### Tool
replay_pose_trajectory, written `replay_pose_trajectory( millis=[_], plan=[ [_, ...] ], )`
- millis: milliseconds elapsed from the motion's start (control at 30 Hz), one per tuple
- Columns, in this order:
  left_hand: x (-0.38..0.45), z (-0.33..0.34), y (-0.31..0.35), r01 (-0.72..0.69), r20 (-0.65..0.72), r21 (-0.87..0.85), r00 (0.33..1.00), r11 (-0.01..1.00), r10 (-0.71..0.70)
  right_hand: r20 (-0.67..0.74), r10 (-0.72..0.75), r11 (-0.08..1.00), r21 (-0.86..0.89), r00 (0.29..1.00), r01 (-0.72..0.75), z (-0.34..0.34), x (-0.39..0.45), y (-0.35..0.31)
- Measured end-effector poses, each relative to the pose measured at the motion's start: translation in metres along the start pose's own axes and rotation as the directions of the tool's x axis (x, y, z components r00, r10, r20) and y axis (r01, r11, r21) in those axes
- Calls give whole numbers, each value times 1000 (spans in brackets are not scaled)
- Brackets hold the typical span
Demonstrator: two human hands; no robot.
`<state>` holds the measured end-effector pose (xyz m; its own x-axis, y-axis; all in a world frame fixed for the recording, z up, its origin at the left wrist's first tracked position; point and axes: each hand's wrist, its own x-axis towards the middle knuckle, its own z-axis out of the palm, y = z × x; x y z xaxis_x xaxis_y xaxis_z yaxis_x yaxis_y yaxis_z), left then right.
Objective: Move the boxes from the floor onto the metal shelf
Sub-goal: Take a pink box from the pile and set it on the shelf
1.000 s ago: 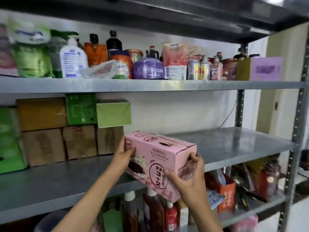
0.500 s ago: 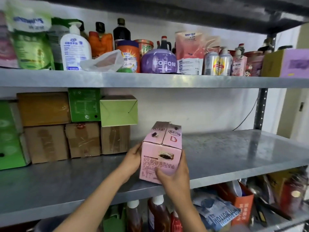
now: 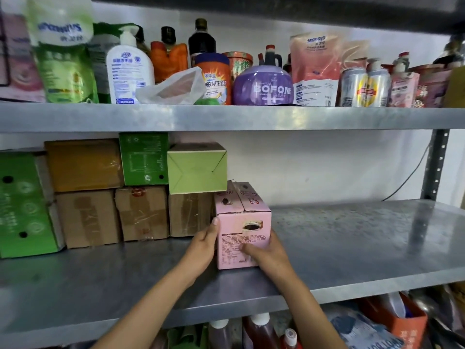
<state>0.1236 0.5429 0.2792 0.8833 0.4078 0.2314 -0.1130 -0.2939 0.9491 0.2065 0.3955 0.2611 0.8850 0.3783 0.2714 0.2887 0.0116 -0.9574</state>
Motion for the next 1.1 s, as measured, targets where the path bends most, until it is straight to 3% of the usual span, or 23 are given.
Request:
replay_pose_trajectory(
  millis=[367, 567, 667, 900, 1100],
  plan=[
    [42, -11, -13, -40, -67, 303, 996, 952, 63, 23, 216, 971, -107, 976, -212, 23, 53, 1],
    [59, 0, -28, -6, -192, 332, 979, 943, 74, -42, 123, 909, -395, 992, -130, 37, 77, 8],
    [69, 2, -28, -1, -253, 415, 960, 910, 116, -29, 68, 893, -444, 997, -74, 40, 89, 10],
    [96, 4, -29, 59, -311, 615, 934, 786, 174, 9, 44, 880, -475, 999, -35, 30, 123, 18],
    [119, 5, -31, 113, -277, 804, 940, 584, 199, 26, 4, 876, -483, 1000, 9, 32, 150, 30]
  ],
)
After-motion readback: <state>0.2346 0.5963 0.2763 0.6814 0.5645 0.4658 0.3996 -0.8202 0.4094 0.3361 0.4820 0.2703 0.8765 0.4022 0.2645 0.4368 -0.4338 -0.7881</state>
